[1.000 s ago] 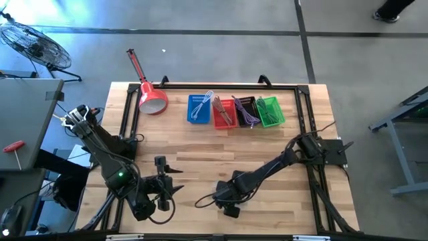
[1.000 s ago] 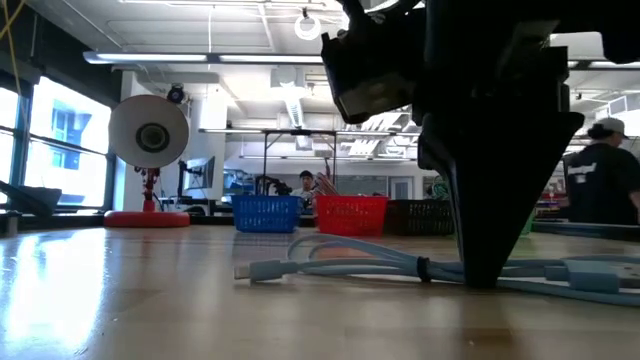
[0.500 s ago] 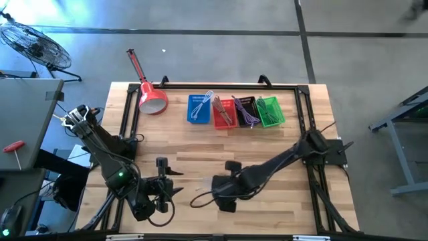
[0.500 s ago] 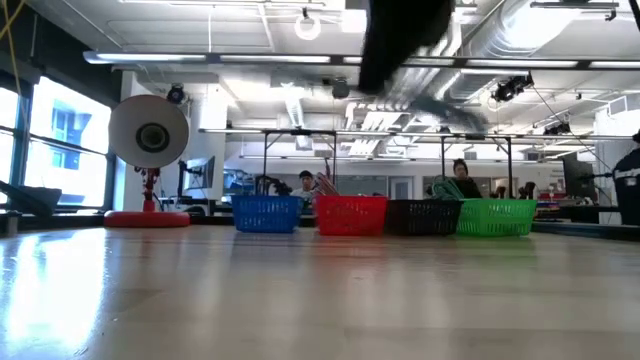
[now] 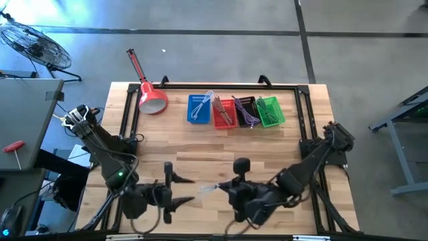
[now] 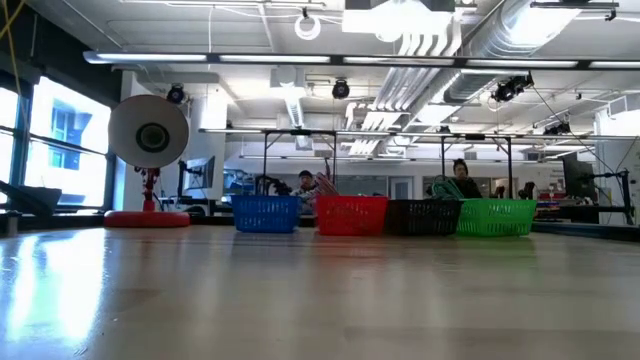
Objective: Pick & Place USB Port
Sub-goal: Put the white charger cable into the blue bin
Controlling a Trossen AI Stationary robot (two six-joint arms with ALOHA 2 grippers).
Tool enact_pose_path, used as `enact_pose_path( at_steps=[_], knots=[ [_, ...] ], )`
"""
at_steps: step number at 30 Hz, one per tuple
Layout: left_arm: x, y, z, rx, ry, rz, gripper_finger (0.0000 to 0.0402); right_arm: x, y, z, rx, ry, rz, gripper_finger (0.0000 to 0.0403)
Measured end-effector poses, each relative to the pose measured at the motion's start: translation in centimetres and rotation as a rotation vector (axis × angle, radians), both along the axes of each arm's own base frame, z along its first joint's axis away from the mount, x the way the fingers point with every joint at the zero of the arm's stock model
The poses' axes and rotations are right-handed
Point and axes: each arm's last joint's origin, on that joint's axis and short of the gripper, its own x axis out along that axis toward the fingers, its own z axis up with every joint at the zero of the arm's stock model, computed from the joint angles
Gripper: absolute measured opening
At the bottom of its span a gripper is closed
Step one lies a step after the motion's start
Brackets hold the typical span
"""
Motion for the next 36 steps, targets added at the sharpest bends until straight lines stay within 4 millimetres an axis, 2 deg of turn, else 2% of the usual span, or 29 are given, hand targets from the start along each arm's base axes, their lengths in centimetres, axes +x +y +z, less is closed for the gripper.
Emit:
enact_pose_path(
  at_steps=[4, 8, 16, 29, 36],
  knots=[
    [0.9, 0.0, 1.2, -0.081, -0.080, -0.083, 0.0234, -0.1, 1.1, 1.0, -0.085, -0.060, 0.108, 0.0000],
    [1.9, 1.0, 1.7, -0.118, -0.114, -0.086, 0.0234, 0.0, 1.7, 1.6, -0.104, -0.094, 0.195, 0.0000],
    [4.3, 3.2, 1.9, -0.237, -0.094, -0.245, 0.0234, 0.2, 1.6, 1.7, -0.101, -0.101, 0.214, 0.0000],
    [4.6, 2.3, 1.8, -0.231, -0.099, -0.471, 0.0234, 0.3, 1.5, 1.7, -0.085, -0.103, 0.214, 0.0000],
    [4.7, 2.3, 1.7, -0.213, -0.102, -0.446, 0.0234, 1.0, 0.6, 1.6, -0.033, -0.088, 0.233, 0.0000]
  ],
)
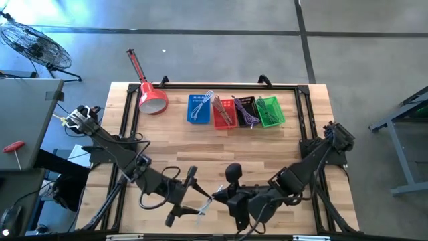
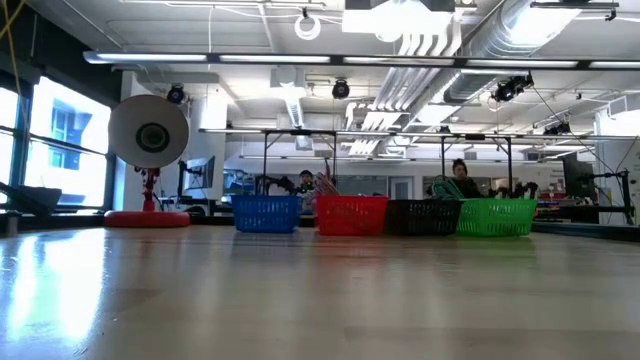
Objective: Pick & Place USB Port
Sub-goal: Put the white charger cable into the blue bin
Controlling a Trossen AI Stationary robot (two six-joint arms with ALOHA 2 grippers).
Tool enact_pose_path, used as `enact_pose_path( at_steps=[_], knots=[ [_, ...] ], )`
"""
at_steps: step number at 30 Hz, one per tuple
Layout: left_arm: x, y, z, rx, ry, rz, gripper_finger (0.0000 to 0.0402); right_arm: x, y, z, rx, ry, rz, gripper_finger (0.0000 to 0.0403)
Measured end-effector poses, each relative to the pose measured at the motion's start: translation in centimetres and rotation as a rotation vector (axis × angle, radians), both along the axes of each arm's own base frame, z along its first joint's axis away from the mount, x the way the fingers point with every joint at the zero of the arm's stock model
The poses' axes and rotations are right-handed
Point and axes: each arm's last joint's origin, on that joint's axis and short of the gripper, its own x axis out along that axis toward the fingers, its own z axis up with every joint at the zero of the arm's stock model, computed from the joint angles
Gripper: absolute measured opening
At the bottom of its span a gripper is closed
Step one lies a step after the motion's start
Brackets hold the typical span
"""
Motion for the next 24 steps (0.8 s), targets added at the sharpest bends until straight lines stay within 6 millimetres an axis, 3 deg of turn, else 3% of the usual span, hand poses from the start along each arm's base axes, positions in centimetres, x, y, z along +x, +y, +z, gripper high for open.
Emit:
enact_pose_path(
  at_steps=[11, 14, 19, 24],
  knots=[
    [0.12, 0.32, 0.18, 0.085, -0.050, 0.111, 0.0222, 0.57, -0.78, -0.02, 0.014, 0.008, -0.003, 0.0000],
    [0.16, 0.46, 0.19, 0.127, -0.062, 0.157, 0.0175, 0.56, -0.78, -0.04, 0.013, 0.010, -0.003, 0.0000],
    [0.16, 0.51, 0.22, 0.186, -0.082, 0.176, 0.0030, 0.51, -0.82, -0.14, 0.017, 0.019, -0.010, 0.0000],
    [0.20, 0.66, 0.18, 0.200, -0.080, 0.232, 0.0011, 0.39, -0.96, -0.33, 0.049, 0.042, -0.034, 0.0017]
  ],
)
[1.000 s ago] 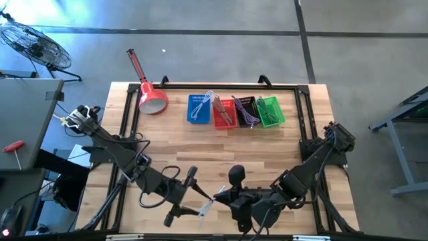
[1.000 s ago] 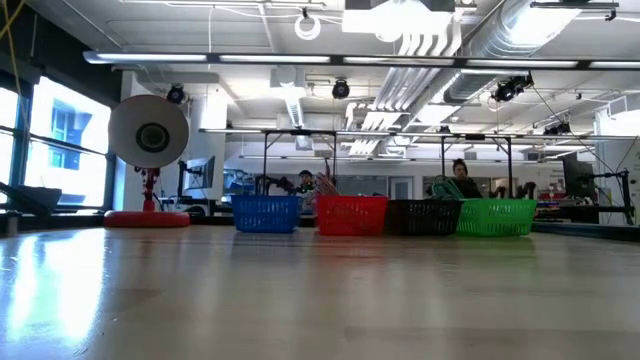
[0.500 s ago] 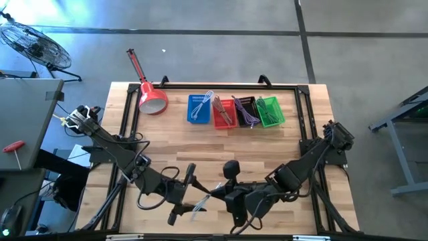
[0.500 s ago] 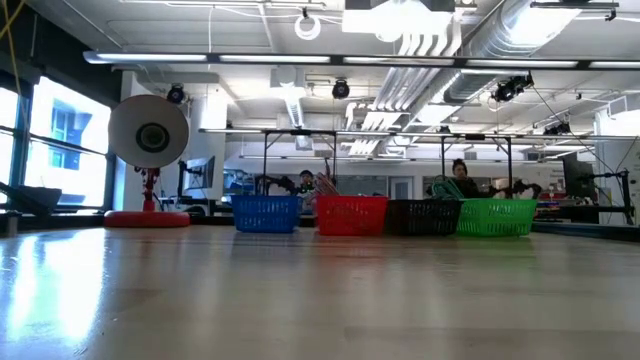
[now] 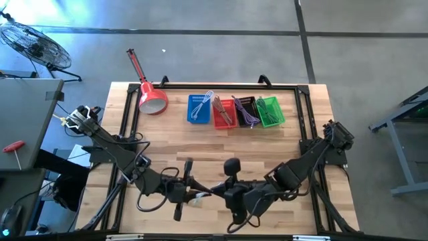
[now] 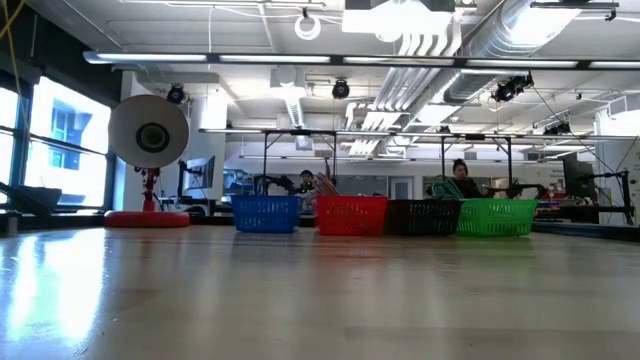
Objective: Pick & Place USB Port
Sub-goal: Put the white charger cable into the blue bin
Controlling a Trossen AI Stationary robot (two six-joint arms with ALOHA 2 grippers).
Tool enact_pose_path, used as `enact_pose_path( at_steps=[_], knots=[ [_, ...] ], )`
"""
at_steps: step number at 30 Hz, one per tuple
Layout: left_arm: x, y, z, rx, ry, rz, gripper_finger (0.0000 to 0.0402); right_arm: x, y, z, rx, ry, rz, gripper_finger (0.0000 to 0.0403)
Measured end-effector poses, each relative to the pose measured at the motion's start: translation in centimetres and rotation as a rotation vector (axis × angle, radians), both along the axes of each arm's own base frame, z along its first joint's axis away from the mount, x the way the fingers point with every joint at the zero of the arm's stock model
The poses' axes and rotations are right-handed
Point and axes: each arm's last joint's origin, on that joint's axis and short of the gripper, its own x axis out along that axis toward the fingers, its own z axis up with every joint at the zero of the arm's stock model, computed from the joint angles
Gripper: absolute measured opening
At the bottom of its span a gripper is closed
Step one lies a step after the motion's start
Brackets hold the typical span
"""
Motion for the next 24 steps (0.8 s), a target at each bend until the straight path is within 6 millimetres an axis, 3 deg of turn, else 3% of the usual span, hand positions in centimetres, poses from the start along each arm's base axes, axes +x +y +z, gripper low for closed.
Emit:
enact_pose_path(
  at_steps=[7, 12, 17, 24],
  knots=[
    [0.0, 0.4, -0.3, 0.033, 0.021, 0.131, 0.0004, -0.4, -0.3, -0.6, 0.010, 0.056, -0.070, 0.0102],
    [-0.2, 1.3, -0.9, 0.166, 0.062, 0.423, 0.0003, -0.8, -0.1, -1.1, 0.030, 0.112, -0.049, 0.0149],
    [-0.6, 3.1, -2.0, 0.359, 0.132, 0.780, 0.0002, -1.9, 0.1, -0.7, 0.058, 0.127, -0.069, 0.0164],
    [0.6, 7.0, -2.6, 0.430, 0.213, 0.925, 0.0001, -4.1, -0.7, 0.6, 0.057, 0.104, -0.199, 0.0156]
  ],
)
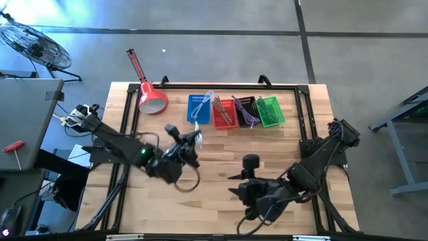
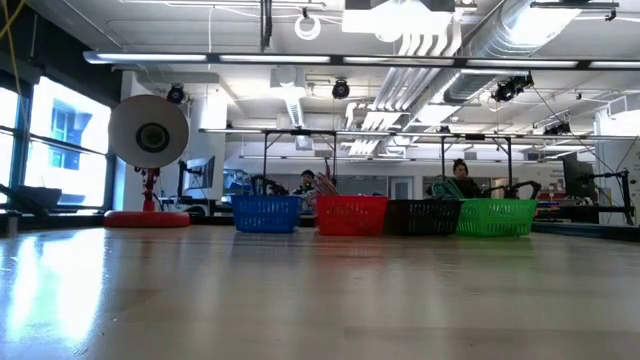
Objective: Pick & Place USB Port
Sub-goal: Put the white charger cable into the blue bin
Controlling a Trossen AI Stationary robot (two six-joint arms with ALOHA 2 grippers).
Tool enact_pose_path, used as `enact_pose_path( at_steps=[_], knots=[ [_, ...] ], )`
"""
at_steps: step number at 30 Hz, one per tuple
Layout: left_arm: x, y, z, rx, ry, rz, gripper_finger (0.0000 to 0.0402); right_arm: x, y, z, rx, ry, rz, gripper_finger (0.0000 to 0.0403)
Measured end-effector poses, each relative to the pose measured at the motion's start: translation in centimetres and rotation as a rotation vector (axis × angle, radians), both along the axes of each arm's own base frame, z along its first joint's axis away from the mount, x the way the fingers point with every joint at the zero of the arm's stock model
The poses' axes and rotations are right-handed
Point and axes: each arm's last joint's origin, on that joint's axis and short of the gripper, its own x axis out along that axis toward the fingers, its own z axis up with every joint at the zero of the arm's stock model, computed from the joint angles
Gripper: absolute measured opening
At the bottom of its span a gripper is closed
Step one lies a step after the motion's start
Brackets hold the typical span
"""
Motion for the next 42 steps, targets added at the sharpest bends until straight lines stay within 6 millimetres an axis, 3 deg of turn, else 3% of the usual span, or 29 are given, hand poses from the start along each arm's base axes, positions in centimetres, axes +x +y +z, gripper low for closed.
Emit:
enact_pose_path(
  at_steps=[8, 12, 16, 21, 25, 30, 42],
  knots=[
    [2.2, 7.8, -1.1, -0.078, 0.120, 0.104, 0.0003, -1.7, -0.9, -0.5, -0.053, 0.053, -0.146, 0.0139],
    [2.5, 13.1, -1.9, -0.340, 0.020, 0.175, 0.0003, -2.3, -1.4, -0.9, -0.070, 0.078, -0.212, 0.0134],
    [1.6, 18.7, -2.9, -0.625, -0.036, 0.270, 0.0004, -2.8, -2.0, -1.1, -0.111, 0.082, -0.279, 0.0133],
    [0.8, 23.6, -4.7, -0.824, -0.020, 0.352, 0.0004, -3.2, -2.4, -1.3, -0.130, 0.085, -0.332, 0.0133],
    [0.8, 25.9, -5.9, -0.954, -0.007, 0.333, 0.0005, -3.2, -2.5, -2.4, -0.185, 0.094, -0.345, 0.0133],
    [1.6, 27.2, -8.2, -0.951, 0.046, 0.390, 0.0005, -3.0, -2.8, -4.4, -0.239, 0.117, -0.367, 0.0133],
    [2.8, 28.7, -11.1, -1.018, 0.100, 0.380, 0.0005, -2.5, -3.5, -5.8, -0.257, 0.127, -0.398, 0.0133]
  ],
)
